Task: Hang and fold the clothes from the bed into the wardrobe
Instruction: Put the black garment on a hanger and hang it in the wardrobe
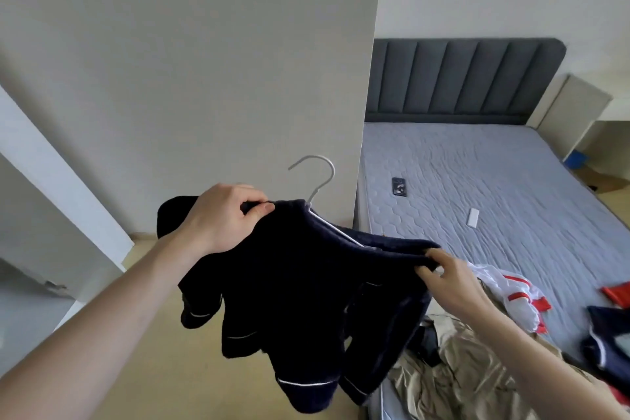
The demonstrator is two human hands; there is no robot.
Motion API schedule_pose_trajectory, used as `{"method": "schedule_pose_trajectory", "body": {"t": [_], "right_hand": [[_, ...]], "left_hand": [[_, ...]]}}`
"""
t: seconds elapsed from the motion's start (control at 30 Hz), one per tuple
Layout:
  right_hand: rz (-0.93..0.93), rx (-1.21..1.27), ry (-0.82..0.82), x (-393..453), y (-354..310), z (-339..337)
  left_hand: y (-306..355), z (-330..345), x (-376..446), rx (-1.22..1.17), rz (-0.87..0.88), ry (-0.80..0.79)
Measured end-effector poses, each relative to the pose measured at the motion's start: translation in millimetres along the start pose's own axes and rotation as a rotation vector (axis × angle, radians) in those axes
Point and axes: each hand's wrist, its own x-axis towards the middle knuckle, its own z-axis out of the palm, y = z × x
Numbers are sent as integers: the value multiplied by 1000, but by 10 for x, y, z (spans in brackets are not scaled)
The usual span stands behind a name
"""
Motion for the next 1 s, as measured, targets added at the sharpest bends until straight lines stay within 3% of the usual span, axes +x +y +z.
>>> {"method": "schedule_pose_trajectory", "body": {"t": [0.23,0.4,0.5,0.67,0.87,1.0], "right_hand": [[-164,292,-20,183,-764,-362],[-527,423,-148,87,-1507,-505],[-691,248,-338,92,-1605,-455],[-734,-221,-589,283,-1278,-425],[-721,-207,-607,532,-957,-558],[-660,38,-385,832,-881,-700]], "left_hand": [[-45,249,-81,170,-116,-112],[188,492,-36,65,-286,-131],[250,537,55,-98,-421,-40],[453,542,120,-306,-549,62],[731,509,101,-405,-563,176],[875,378,3,-408,-586,210]]}}
